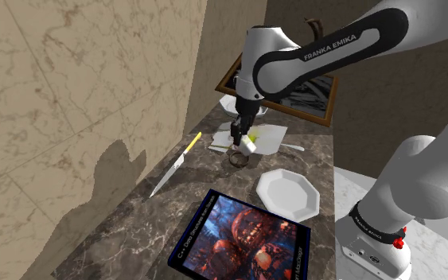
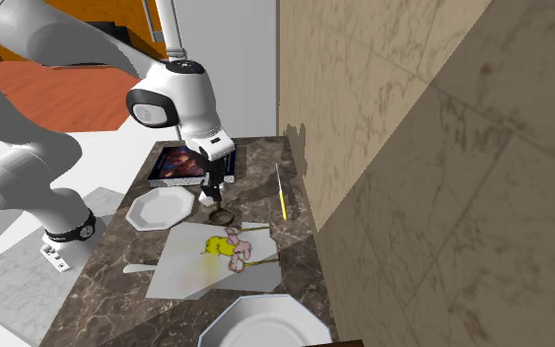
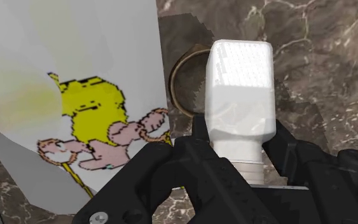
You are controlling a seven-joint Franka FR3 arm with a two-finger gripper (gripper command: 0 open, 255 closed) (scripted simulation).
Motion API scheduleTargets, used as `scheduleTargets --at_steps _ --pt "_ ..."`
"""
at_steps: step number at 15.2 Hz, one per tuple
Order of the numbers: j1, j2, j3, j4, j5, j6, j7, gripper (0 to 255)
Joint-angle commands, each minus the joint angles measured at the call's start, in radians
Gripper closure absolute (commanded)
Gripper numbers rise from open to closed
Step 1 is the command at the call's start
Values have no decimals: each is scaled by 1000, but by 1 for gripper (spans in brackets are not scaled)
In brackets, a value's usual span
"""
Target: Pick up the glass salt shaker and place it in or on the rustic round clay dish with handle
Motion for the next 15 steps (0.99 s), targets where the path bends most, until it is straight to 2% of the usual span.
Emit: scheduleTargets --at_steps 1,10,11,15 --pt "0 13 1 -17 1 31 -2 255" --pt "0 22 2 -25 1 47 -3 255" --pt "0 22 2 -25 1 47 -3 0" --pt "0 22 2 -25 1 47 -3 0"
